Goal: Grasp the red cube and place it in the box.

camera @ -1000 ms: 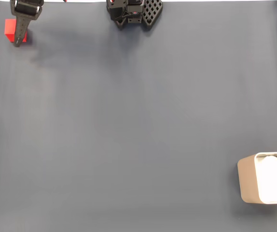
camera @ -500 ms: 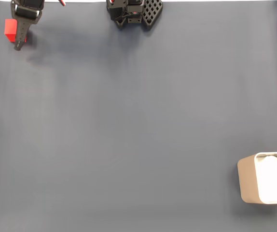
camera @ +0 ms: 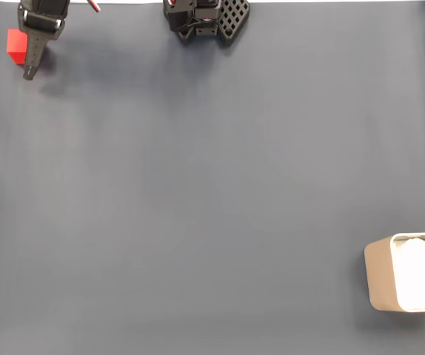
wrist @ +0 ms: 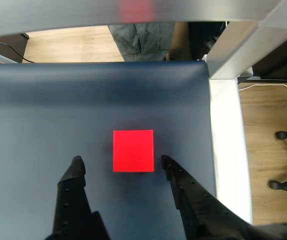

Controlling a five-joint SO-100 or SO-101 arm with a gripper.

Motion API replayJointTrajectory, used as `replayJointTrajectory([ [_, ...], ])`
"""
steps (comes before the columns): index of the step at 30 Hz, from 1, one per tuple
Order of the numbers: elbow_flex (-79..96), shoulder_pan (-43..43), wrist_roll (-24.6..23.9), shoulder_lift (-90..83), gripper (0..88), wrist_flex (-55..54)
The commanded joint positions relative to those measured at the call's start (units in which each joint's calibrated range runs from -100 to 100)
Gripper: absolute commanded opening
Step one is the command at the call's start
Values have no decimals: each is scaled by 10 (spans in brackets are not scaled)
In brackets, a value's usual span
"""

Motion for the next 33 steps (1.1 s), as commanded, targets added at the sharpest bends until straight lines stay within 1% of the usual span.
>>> replayJointTrajectory([
  [1,-9,-13,-4,2,359,-12],
  [14,-22,-33,-12,7,360,-18],
  [33,-38,-35,-17,30,361,-41],
])
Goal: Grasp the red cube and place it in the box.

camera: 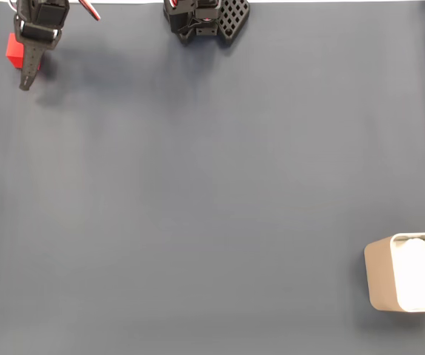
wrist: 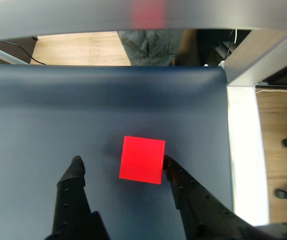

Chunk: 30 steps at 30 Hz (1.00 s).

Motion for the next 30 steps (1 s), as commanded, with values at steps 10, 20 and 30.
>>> replayJointTrajectory([
  [10,-22,-9,-1,10,322,-23],
  [20,-23,-11,8,11,208,-25],
  [30,-28,-11,15,10,132,-25],
])
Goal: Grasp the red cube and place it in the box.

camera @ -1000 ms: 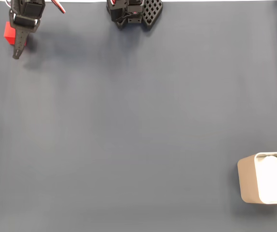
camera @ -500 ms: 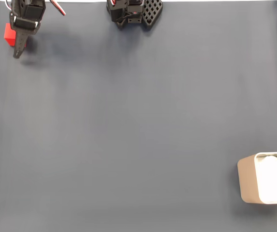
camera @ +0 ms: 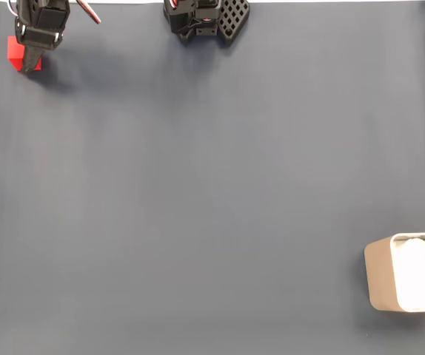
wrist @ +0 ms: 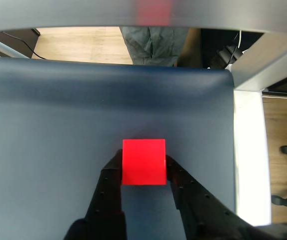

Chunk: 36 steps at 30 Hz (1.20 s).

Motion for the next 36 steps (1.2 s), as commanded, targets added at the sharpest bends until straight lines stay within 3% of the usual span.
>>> replayJointTrajectory([
  [1,-28,-6,4,-4,127,-10],
  [24,-36,-11,8,-20,106,1],
  [36,-143,-82,4,-50,105,78],
])
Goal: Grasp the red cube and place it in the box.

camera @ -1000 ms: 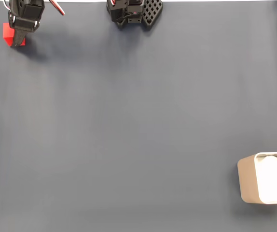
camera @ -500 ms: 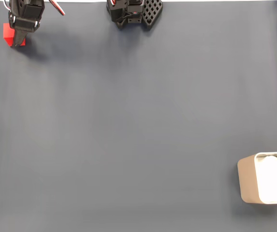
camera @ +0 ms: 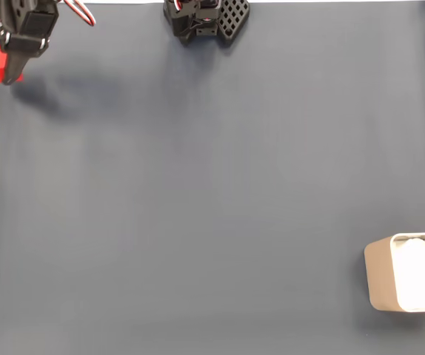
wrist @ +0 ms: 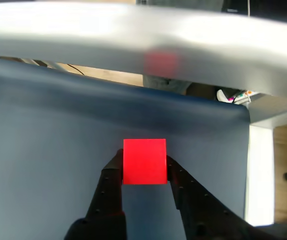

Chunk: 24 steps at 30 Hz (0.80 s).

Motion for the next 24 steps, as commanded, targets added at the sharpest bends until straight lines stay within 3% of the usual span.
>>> replayJointTrajectory([
  [1,-58,-33,0,-31,105,19],
  [24,-185,-243,0,-85,102,136],
])
